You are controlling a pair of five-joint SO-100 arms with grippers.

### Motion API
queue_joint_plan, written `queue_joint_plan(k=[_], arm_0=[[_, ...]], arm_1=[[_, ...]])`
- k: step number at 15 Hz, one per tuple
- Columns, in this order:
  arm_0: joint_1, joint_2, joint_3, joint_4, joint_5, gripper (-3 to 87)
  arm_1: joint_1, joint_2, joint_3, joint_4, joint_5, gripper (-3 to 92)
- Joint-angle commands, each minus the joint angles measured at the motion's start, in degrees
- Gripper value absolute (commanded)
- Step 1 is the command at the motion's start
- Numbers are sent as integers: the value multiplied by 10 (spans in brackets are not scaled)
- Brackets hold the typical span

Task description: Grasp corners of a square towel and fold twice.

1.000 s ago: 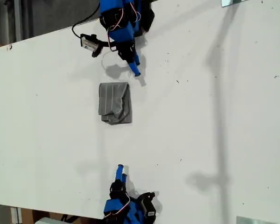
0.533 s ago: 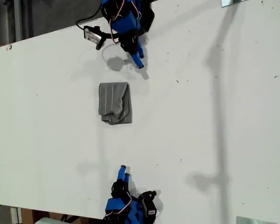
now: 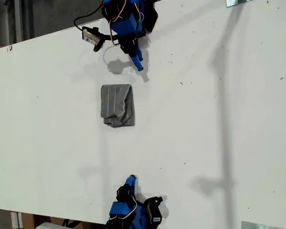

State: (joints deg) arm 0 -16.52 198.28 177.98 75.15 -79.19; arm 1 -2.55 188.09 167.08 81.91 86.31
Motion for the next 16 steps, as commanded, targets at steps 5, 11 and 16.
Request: queue_joint_plan(k=[5, 11, 16], arm_0=[[12, 2, 7, -6, 198, -1], [12, 2, 7, -5, 198, -1], [11, 2, 7, -5, 198, -1]], arm_1=[[2, 2, -12, 6, -7, 231], [1, 2, -12, 6, -7, 231], [1, 2, -12, 6, -7, 231]])
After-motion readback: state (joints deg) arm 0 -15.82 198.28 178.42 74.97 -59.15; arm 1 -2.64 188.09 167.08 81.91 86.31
